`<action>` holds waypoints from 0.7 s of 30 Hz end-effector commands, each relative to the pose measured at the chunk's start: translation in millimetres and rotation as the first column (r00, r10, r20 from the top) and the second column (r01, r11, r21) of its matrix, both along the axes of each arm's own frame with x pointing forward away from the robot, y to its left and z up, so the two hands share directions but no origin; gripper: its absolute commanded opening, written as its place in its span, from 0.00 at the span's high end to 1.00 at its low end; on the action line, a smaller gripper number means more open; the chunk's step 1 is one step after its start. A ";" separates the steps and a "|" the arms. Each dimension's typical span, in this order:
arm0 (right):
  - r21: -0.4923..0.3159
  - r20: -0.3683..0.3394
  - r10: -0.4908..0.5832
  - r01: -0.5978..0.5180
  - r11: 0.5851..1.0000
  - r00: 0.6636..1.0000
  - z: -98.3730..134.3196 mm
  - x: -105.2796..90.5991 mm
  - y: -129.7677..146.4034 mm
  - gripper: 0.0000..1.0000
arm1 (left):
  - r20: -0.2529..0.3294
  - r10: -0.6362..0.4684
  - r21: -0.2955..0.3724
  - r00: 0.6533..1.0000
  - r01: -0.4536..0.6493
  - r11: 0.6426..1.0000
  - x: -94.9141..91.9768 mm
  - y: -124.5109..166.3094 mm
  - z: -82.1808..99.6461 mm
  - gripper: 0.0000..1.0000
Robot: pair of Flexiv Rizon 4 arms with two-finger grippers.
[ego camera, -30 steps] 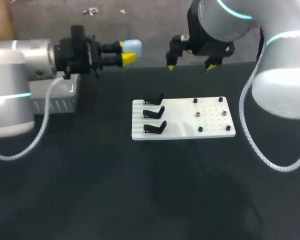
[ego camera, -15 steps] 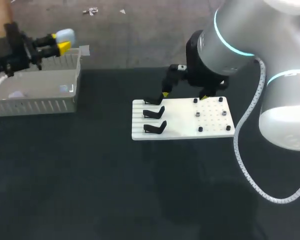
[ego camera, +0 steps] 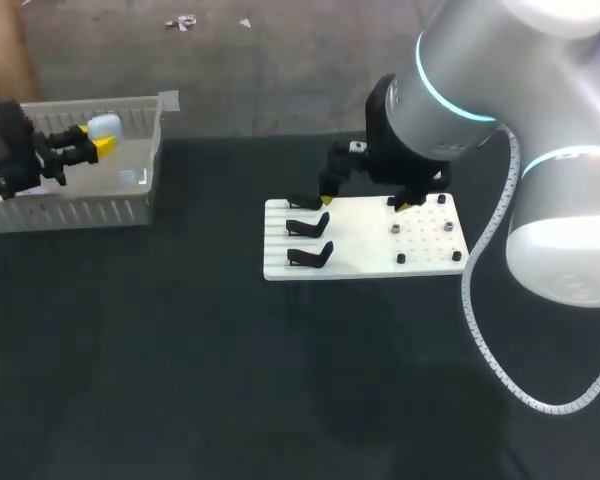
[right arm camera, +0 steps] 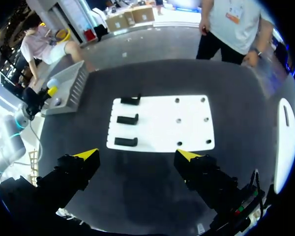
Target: Pick up each earbud case from the left stands, insert the matching earbuds, close the lid, and place the case in the box.
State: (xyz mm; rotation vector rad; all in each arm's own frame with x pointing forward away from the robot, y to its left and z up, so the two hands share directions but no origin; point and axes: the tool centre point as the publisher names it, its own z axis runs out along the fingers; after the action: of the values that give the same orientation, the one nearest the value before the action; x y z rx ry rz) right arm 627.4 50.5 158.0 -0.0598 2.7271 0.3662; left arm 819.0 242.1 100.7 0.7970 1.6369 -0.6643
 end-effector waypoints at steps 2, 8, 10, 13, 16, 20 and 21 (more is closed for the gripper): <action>-0.008 -0.010 0.007 -0.007 1.000 1.000 -0.1 1.3 1.9 0.00 | -0.034 0.006 0.013 0.999 -0.005 1.000 2.7 -2.7 -18.7 1.00; -0.010 0.000 0.015 -0.015 1.000 1.000 2.6 2.0 0.8 0.00 | -0.037 0.037 0.030 0.999 -0.036 0.999 5.4 2.5 -18.6 0.00; -0.003 0.013 0.019 -0.019 1.000 1.000 4.0 1.5 -0.4 0.00 | -0.021 0.034 0.034 0.999 -0.034 0.999 5.6 2.4 -10.5 0.00; 0.023 0.047 0.054 -0.055 0.998 0.997 6.2 -0.6 -2.5 0.00 | -0.002 0.024 0.039 1.000 -0.024 0.999 2.8 -0.6 3.0 0.00; 0.034 0.109 0.134 -0.138 0.990 0.985 11.0 -2.9 -3.8 0.00 | 0.002 0.019 0.034 1.000 -0.019 0.999 -9.5 -8.2 15.4 0.00; 0.020 0.203 0.245 -0.255 0.967 0.948 24.6 -5.6 -6.8 0.00 | -0.022 0.020 0.018 1.000 -0.020 1.000 -36.5 -24.2 25.5 0.00; 0.010 0.225 0.266 -0.275 0.961 0.937 28.2 -6.1 -7.9 0.00 | -0.033 0.021 0.005 0.999 -0.021 1.000 -44.1 -29.0 27.6 0.00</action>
State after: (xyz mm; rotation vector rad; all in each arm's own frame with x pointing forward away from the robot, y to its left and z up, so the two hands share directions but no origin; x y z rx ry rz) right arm 631.1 56.8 183.6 -0.3920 2.5718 0.4384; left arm 806.7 222.3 117.3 0.8043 1.6577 -0.6886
